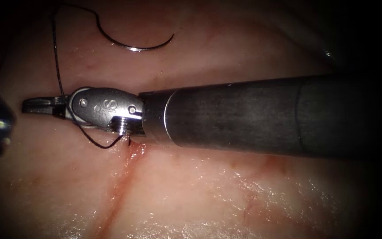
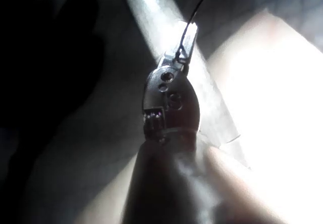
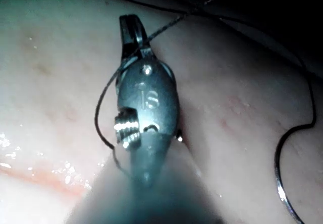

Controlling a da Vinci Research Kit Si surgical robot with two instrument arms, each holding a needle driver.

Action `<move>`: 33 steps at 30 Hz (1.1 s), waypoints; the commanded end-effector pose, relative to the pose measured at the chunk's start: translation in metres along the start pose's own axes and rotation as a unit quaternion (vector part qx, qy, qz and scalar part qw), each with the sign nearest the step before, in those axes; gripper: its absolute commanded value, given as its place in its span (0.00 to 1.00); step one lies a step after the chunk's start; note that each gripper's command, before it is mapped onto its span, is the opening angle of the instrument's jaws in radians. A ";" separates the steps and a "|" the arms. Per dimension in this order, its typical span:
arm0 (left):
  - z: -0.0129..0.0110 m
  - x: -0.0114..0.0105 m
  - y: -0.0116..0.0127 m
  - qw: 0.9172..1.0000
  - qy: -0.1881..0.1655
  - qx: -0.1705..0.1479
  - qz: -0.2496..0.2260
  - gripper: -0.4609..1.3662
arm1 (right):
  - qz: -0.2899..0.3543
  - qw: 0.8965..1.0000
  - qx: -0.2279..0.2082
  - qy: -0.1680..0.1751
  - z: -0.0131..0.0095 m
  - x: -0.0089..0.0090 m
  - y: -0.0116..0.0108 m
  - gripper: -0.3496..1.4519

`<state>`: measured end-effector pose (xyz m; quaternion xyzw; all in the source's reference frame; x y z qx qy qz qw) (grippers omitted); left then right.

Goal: Wound Closure
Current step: Use the left hand to loop the suture one time around the right hand

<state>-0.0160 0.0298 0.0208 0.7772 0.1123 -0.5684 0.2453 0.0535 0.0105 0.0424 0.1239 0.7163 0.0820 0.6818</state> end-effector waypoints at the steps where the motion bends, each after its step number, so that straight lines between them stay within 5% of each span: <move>1: -0.0001 -0.0005 0.0003 1.000 0.000 -0.007 -0.007 0.06 | 0.000 1.000 0.000 0.012 0.0000 0.0000 -0.0002 0.00; 10: -0.0031 -0.0077 0.0037 0.998 -0.030 0.030 -0.048 0.06 | 0.006 0.997 -0.003 0.073 -0.0011 0.0031 -0.0007 0.00; 16: -0.0034 -0.0118 0.0072 0.997 -0.046 0.025 -0.063 0.06 | 0.016 0.992 -0.021 0.124 -0.0028 0.0062 0.0001 0.00; 26: -0.0052 -0.0102 0.0079 0.996 -0.023 0.064 -0.057 0.06 | 0.026 0.988 -0.040 0.146 -0.0046 0.0063 0.0003 0.00; 33: -0.0102 -0.0109 0.0072 0.987 -0.036 0.144 -0.060 0.06 | 0.048 0.986 -0.044 0.152 -0.0076 0.0062 -0.0008 0.00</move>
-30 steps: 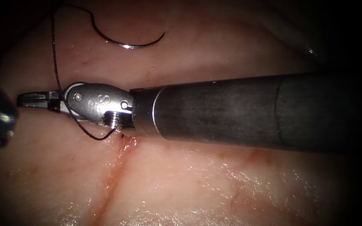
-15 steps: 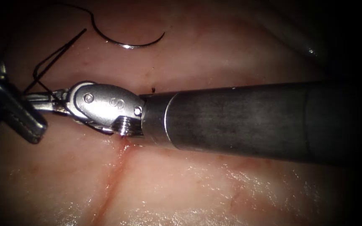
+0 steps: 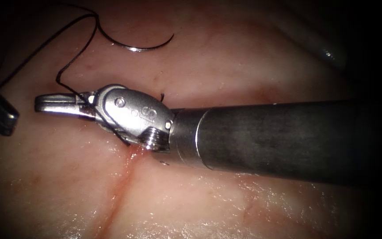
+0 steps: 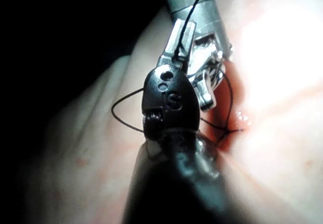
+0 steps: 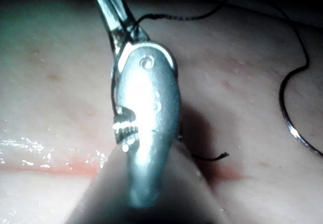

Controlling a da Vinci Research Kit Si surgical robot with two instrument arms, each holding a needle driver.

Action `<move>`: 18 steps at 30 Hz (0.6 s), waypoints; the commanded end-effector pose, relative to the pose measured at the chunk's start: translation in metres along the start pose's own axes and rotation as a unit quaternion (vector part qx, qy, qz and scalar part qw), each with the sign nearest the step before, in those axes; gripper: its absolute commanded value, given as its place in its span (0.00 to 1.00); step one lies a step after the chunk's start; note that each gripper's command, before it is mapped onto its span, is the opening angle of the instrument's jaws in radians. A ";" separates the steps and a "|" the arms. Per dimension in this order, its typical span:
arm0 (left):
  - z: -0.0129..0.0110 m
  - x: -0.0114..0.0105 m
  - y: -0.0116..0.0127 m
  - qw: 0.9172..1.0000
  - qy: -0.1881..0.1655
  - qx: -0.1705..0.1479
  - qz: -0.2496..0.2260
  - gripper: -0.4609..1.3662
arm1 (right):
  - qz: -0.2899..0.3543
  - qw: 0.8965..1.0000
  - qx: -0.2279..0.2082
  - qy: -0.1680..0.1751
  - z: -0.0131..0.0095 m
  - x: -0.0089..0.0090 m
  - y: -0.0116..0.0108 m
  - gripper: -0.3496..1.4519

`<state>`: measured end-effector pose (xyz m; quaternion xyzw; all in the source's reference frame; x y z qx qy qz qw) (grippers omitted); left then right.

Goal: Wound Closure
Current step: Use the left hand to loop the suture one time around the right hand

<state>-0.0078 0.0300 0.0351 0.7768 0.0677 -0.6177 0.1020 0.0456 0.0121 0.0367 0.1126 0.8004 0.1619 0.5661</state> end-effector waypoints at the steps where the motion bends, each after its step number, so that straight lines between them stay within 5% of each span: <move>1: -0.0003 -0.0012 0.0002 1.000 -0.010 0.009 -0.011 0.06 | 0.006 1.000 -0.001 0.003 -0.0003 0.0001 -0.0002 0.00; 9: 0.0013 -0.0089 0.0043 0.999 -0.030 0.011 -0.040 0.06 | 0.035 0.999 -0.021 0.023 -0.0016 0.0014 0.0002 0.00; 18: 0.0029 -0.0119 0.0064 0.997 -0.033 0.005 -0.066 0.06 | 0.039 0.995 -0.084 0.023 -0.0031 0.0034 0.0006 0.00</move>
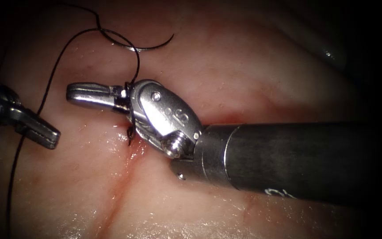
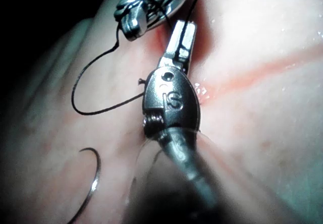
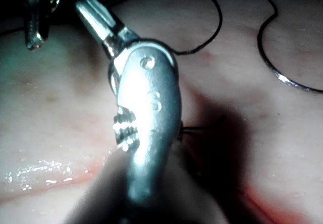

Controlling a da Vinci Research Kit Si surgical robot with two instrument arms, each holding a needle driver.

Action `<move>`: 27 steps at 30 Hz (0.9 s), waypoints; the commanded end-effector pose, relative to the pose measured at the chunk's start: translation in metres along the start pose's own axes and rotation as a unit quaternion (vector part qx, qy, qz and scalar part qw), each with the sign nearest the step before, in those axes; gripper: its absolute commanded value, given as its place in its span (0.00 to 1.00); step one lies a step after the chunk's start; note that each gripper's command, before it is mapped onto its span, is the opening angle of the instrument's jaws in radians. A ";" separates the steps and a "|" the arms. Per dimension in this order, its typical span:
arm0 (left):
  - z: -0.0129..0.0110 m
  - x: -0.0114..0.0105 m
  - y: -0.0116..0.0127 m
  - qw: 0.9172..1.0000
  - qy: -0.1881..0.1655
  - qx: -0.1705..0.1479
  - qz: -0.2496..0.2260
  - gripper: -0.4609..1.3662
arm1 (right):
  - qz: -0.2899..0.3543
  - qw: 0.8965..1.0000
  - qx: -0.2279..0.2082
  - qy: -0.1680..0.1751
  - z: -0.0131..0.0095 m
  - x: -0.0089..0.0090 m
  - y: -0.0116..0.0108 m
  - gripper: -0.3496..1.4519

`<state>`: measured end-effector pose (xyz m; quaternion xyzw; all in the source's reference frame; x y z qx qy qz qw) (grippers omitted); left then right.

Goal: Wound Closure
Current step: Use the left hand to loop the suture one time around the right hand

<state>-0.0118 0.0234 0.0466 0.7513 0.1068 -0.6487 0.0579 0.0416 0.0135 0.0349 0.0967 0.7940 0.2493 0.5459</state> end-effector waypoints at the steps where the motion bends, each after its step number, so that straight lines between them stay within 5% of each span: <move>1: 0.0003 -0.0003 0.0002 1.000 -0.001 -0.005 -0.005 0.06 | -0.003 1.000 -0.013 -0.002 -0.0002 0.0003 0.0000 0.00; 6: 0.0025 -0.0016 0.0013 1.000 -0.001 -0.012 -0.015 0.06 | -0.039 0.995 -0.087 -0.018 -0.0007 0.0020 0.0004 0.02; 9: 0.0044 -0.0017 0.0021 0.999 0.003 -0.021 -0.027 0.06 | -0.064 0.990 -0.120 -0.023 -0.0006 0.0028 0.0005 0.16; 11: 0.0063 -0.0016 0.0030 0.999 0.010 -0.034 -0.037 0.06 | -0.078 0.987 -0.142 -0.023 -0.0005 0.0033 0.0007 0.35; 15: 0.0086 -0.0009 0.0041 0.998 0.015 -0.046 -0.046 0.06 | -0.097 0.982 -0.158 -0.023 -0.0007 0.0036 0.0010 0.36; 17: 0.0096 -0.0006 0.0047 0.997 0.016 -0.050 -0.051 0.06 | -0.103 0.980 -0.168 -0.022 -0.0009 0.0037 0.0012 0.46; 18: 0.0101 -0.0004 0.0051 0.997 0.017 -0.054 -0.053 0.06 | -0.105 0.979 -0.172 -0.021 -0.0010 0.0038 0.0013 0.51; 19: 0.0108 -0.0003 0.0055 0.997 0.019 -0.059 -0.055 0.06 | -0.110 0.977 -0.180 -0.020 -0.0011 0.0038 0.0015 0.67; 22: 0.0116 -0.0002 0.0061 0.996 0.020 -0.064 -0.056 0.06 | -0.117 0.974 -0.194 -0.018 -0.0012 0.0039 0.0018 0.85; 27: 0.0118 0.0000 0.0064 0.995 0.022 -0.068 -0.064 0.06 | -0.127 0.968 -0.210 -0.046 -0.0014 0.0037 0.0022 0.87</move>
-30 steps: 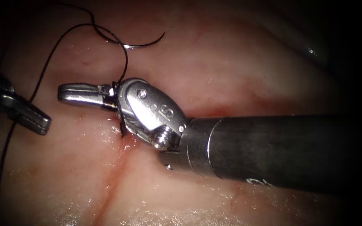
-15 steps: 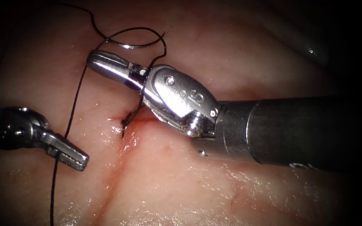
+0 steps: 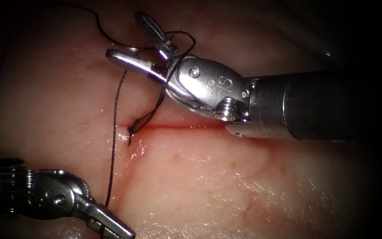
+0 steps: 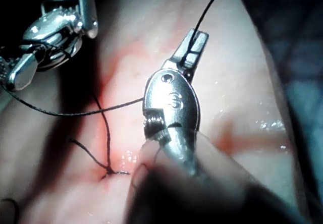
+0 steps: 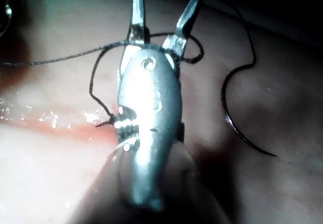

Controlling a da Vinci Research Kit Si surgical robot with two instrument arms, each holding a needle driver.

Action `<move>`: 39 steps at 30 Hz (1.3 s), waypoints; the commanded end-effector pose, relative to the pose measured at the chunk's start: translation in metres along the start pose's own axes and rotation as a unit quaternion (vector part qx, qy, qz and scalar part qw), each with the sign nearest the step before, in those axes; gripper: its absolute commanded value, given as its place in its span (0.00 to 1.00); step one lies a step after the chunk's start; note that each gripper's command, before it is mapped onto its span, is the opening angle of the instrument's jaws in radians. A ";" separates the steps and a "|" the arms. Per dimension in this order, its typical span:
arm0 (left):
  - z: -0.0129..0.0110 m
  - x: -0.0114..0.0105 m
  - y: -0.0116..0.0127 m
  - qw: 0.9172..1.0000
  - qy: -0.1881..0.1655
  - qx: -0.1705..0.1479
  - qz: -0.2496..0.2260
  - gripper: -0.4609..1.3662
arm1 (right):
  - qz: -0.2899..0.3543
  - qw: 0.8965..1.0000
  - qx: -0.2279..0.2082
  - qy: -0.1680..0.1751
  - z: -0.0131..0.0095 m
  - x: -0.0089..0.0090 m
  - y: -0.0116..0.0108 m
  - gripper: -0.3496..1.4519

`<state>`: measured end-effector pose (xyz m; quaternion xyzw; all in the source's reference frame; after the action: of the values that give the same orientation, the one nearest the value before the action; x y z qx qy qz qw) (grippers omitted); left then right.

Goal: Wound Closure
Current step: Use the left hand to loop the suture one time around the right hand, then pick up the suture short end with the right gripper

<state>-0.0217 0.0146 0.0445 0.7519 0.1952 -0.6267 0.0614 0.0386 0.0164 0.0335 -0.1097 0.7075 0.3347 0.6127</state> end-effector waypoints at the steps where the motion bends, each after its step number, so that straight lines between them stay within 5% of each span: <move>1: 0.0001 0.0002 0.0002 1.000 0.001 -0.007 -0.008 0.06 | -0.006 1.000 -0.005 -0.012 0.0001 0.0000 0.0001 0.88; 7: 0.0010 0.0009 0.0011 1.000 0.006 -0.020 -0.013 0.06 | 0.057 0.993 -0.042 -0.092 0.0001 -0.0008 0.0004 0.87; 11: 0.0014 0.0014 0.0016 1.000 0.009 -0.027 -0.013 0.06 | 0.107 0.974 -0.099 -0.172 -0.0006 -0.0016 0.0002 0.71; 16: 0.0011 0.0025 0.0022 0.999 0.013 -0.031 -0.017 0.06 | 0.127 0.948 -0.136 -0.260 -0.0021 -0.0027 -0.0006 0.77; 23: 0.0004 0.0044 0.0024 0.999 0.017 -0.029 -0.016 0.06 | 0.166 0.928 -0.170 -0.288 -0.0045 -0.0039 -0.0011 0.76; 32: -0.0005 0.0056 0.0021 1.000 0.017 -0.021 -0.011 0.06 | 0.243 0.907 -0.213 -0.271 -0.0084 -0.0050 -0.0015 0.75; 39: -0.0011 0.0055 0.0022 1.000 0.015 -0.015 -0.011 0.06 | 0.295 0.880 -0.256 -0.270 -0.0111 -0.0063 -0.0010 0.75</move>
<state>-0.0191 0.0142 0.0392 0.7581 0.2123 -0.6136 0.0615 0.0312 0.0070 0.0399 0.0445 0.4001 0.6907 0.6007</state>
